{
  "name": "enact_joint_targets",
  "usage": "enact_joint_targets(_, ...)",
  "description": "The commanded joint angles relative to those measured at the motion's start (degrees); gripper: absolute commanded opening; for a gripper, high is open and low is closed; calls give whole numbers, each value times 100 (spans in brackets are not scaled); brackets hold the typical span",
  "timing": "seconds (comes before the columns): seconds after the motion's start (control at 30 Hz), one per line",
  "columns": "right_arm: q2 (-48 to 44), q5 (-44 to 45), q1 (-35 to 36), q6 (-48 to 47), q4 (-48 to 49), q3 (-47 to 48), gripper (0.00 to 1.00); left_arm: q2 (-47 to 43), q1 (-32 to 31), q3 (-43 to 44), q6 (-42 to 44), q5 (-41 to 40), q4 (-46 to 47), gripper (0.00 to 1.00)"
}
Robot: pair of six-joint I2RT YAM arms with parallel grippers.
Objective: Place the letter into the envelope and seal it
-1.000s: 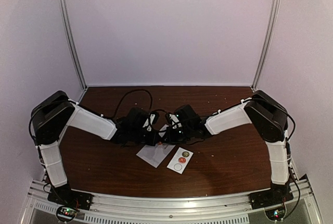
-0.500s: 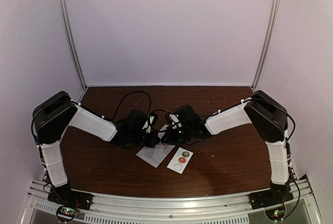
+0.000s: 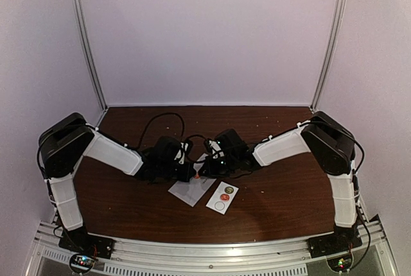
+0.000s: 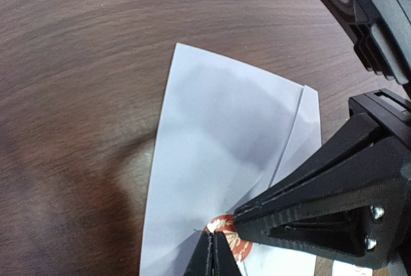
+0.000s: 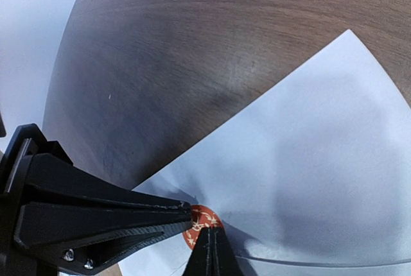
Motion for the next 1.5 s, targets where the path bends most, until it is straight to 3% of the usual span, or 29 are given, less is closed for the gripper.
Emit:
enact_joint_targets(0.0,358,290,-11,-4,-551,-102,0,-22,77,-279,-68,-244,-450,0)
enact_joint_targets(0.6,677,70,85,-71,-630,413,0,22,70,-328,-53,88,-187,0)
enact_joint_targets(1.13,139,159,278,211,-435,-643,0,19,69,-365,-263,-125,-335,0)
enact_joint_targets(1.47,207,426,274,250,-541,-616,0,-55,69,-425,-187,-108,-285,0)
